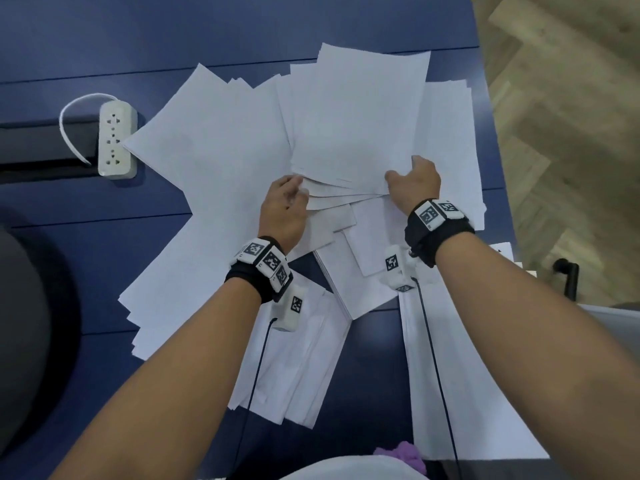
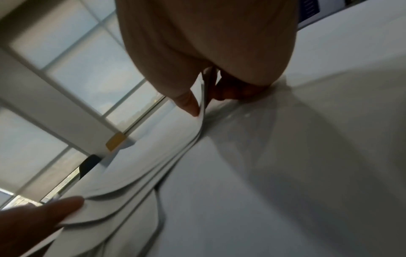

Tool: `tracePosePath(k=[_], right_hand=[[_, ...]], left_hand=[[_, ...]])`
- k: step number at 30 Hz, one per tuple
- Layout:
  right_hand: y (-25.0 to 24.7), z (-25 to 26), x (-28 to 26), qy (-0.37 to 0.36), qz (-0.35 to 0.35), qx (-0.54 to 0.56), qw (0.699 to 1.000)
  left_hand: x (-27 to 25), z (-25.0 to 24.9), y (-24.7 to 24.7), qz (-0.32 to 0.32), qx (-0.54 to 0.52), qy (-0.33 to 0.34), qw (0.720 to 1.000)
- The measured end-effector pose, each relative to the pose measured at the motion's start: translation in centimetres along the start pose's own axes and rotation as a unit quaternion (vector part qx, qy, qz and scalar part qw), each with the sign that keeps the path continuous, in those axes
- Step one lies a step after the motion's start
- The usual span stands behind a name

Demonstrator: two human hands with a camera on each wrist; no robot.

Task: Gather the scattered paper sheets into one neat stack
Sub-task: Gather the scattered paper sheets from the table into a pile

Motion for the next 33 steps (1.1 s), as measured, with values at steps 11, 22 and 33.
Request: tracePosePath(k=[11, 22, 33], right_hand=[[-1.7, -6.1, -11.6, -0.019, 0.137, 0.093, 0.986], [-2.2, -10.3, -18.8, 0.082, 0.146, 0.038, 0.985], [-7.0, -12.5, -20.7, 0.032, 0.131, 0.106, 0.985]], left_hand=[[-7.2, 2.5, -2.1, -0.074, -0.154, -0.183, 0.968], [-12.6, 6.4, -4.7, 0.202, 0.026, -0.131, 0.97], [-18.1, 3.4, -2.1, 0.195, -0.125, -0.096, 0.968]])
Point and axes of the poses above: each hand's wrist, its own x-axis towards the middle knuckle, its own y-axis out of the palm, z = x × y, the point moved 1 cm from there along x, towards the middle knuckle, and after that the axes turned 9 degrees about x, right-handed, at the moved point
